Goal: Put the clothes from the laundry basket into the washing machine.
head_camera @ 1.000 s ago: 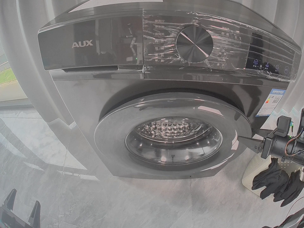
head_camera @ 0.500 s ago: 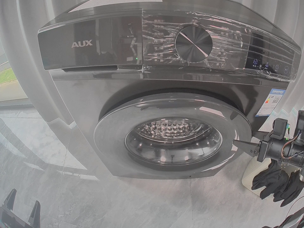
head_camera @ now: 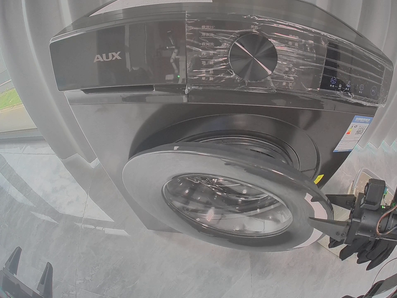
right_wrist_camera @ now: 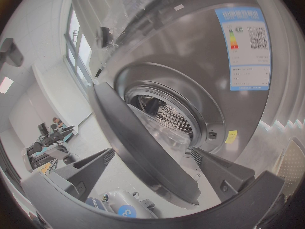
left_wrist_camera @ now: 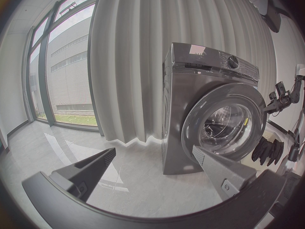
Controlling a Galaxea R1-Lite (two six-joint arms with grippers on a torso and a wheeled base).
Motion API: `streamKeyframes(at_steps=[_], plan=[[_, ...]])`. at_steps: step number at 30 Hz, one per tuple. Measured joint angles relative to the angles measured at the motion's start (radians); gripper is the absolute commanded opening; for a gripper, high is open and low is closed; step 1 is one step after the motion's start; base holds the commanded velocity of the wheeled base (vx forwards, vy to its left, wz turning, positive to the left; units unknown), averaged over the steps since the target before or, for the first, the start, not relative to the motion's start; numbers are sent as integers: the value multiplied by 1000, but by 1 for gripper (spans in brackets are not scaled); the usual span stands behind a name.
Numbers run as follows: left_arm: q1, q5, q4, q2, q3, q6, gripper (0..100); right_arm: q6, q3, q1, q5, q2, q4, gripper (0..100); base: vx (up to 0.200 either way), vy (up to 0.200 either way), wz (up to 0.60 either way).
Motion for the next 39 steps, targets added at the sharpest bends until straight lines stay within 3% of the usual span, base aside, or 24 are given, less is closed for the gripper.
streamKeyframes(at_steps=[5,9,19,25,30,39], plan=[[0,0,0,0,0,0,100,22,29,13,44,-103,4,100,-200,0,0],[0,0,0,0,0,0,100,36,25,13,43,-129,3,100,-200,0,0],[-1,0,0,0,0,1,100,39,-19,19,35,-55,-8,100,0,0,0],[0,0,0,0,0,1,100,45,-1,83,39,-44,-1,100,0,0,0],[0,0,0,0,0,1,100,89,31,129,40,-100,2,100,0,0,0],[0,0,0,0,0,0,100,107,-1,79,33,-107,-3,100,0,0,0]])
